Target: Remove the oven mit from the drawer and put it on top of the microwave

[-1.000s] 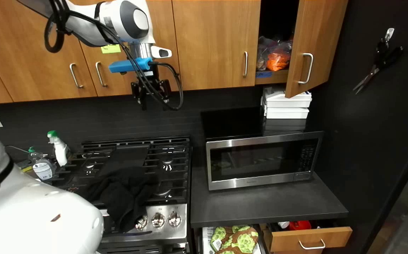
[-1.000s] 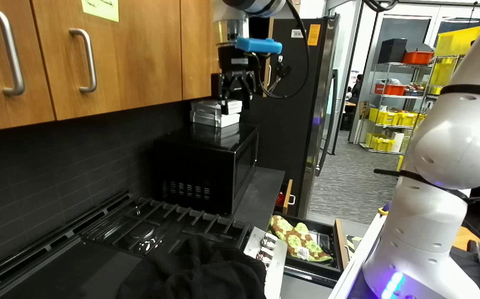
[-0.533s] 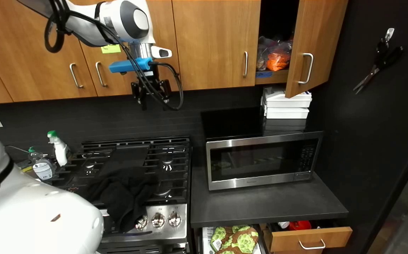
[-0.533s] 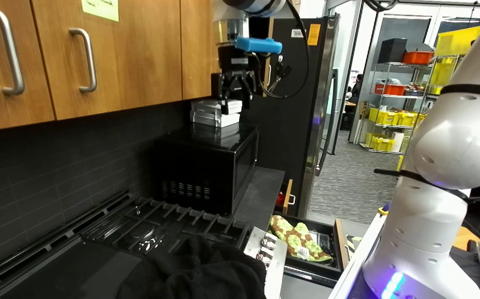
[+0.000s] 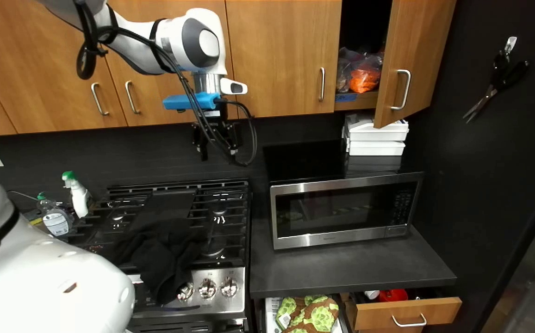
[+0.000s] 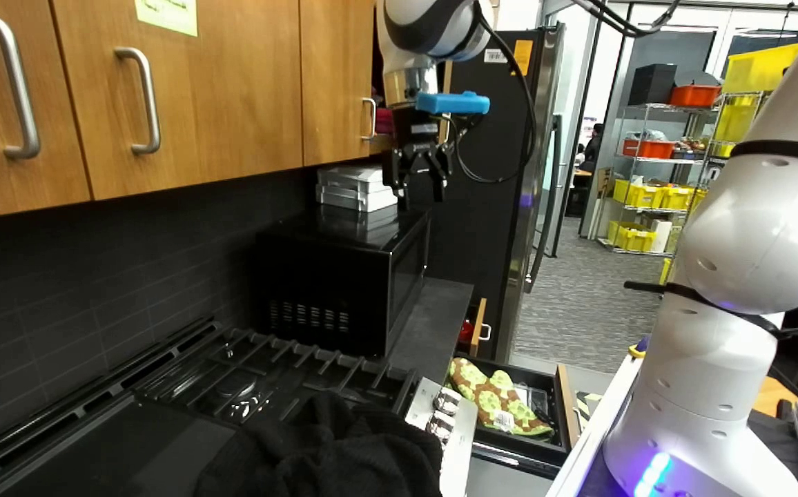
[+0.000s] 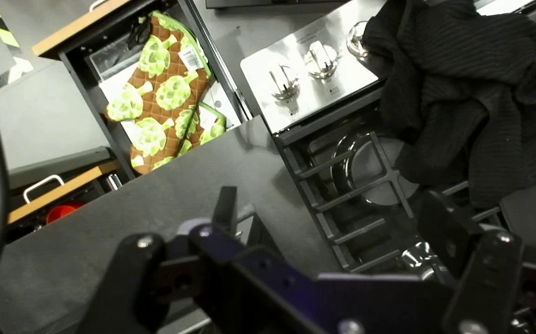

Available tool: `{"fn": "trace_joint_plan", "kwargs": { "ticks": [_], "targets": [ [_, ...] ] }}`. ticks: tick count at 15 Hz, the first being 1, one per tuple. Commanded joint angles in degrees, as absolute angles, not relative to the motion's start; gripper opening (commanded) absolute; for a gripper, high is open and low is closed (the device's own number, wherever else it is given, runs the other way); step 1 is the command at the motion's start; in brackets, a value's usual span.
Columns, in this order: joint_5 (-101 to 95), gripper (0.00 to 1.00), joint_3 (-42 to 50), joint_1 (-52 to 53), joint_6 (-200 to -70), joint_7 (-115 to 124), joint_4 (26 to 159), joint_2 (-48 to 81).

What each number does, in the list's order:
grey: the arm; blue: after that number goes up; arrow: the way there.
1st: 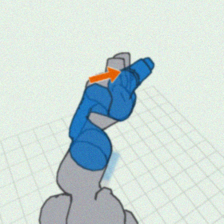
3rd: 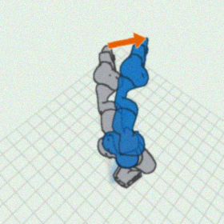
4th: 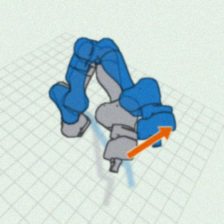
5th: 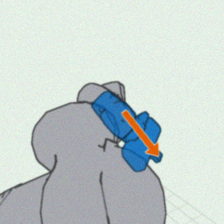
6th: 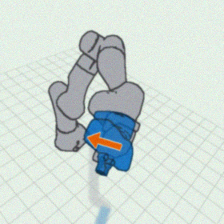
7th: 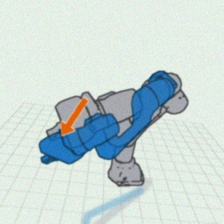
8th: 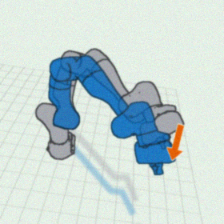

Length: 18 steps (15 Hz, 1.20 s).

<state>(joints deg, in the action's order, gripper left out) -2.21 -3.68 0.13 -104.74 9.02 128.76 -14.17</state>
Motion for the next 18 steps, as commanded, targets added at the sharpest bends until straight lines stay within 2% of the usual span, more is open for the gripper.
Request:
{"fn": "trace_joint_plan", "kwargs": {
  "ticks": [1, 10, 18],
  "targets": [
    [-2.47, 1.00, -1.28, -1.00, -106.28, 7.16, 132.45, -15.35],
    [0.14, 1.00, 1.16, -1.65, -115.78, 5.01, 138.16, -12.50],
    [1.75, 1.00, 0.24, -1.16, -129.00, 10.34, 136.12, -3.23]
  ]
}}
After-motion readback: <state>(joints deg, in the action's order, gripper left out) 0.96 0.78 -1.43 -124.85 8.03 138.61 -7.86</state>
